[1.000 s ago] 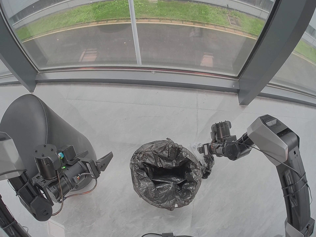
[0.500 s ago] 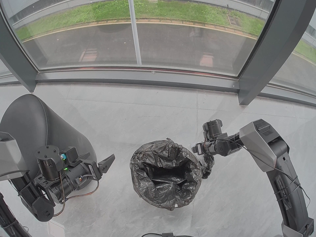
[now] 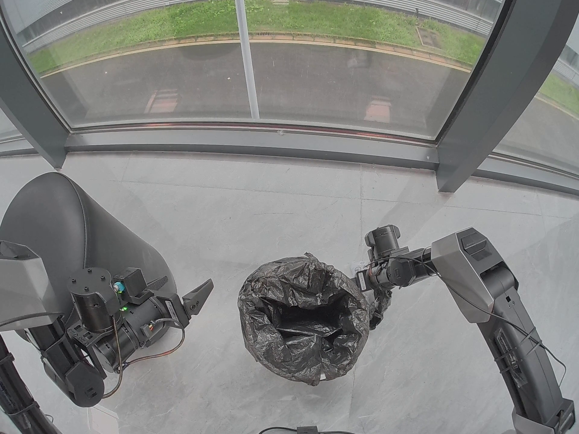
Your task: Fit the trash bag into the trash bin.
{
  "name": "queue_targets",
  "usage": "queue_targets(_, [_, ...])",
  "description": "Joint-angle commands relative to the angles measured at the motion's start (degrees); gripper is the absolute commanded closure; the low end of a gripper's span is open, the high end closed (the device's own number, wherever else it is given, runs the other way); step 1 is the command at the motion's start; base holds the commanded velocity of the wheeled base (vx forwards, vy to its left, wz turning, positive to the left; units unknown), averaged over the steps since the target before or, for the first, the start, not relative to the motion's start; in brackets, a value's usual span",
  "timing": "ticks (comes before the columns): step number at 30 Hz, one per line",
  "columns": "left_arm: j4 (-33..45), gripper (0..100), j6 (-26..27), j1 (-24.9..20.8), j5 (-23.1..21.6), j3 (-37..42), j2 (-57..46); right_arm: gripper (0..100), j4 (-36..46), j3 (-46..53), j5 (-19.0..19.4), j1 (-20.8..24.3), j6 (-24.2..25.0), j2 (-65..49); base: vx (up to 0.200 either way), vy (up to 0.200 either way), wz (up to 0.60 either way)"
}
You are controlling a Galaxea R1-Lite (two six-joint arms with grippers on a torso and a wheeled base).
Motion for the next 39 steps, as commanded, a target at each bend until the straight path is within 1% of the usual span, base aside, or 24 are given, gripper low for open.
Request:
queue_targets(1, [-0.9,0,0.0,-0.2,0.1,0.2,2.0,0,1.4,-0.5,-0.1,0.5,0.1,2.1,0.000,0.000,0.00])
queue_targets(14, [-0.9,0,-0.1,-0.3,0.1,0.1,1.9,0,1.7,-0.5,-0.2,0.7,-0.2,2.1,0.000,0.000,0.00])
queue_targets(15, [-0.9,0,-0.1,-0.3,0.1,0.1,1.9,100,1.7,-0.5,-0.2,0.7,-0.2,2.1,0.000,0.000,0.00])
queue_targets(27, [-0.9,0,-0.2,-0.2,0.1,0.1,1.8,100,1.5,-0.5,-0.7,1.1,0.3,1.6,0.000,0.000,0.00])
queue_targets(31, [-0.9,0,-0.3,-0.2,0.1,0.2,1.6,100,1.6,-0.5,-0.8,1.1,1.2,1.2,0.000,0.000,0.00])
queue_targets(36, [-0.9,0,-0.3,-0.2,0.1,0.2,1.2,100,1.6,-0.5,-2.2,1.0,1.6,-2.0,0.000,0.000,0.00])
queue_targets(39, [-1.0,0,-0.4,-0.3,0.1,0.5,0.7,100,1.2,2.1,-2.4,0.8,1.8,-8.3,0.000,0.000,0.00])
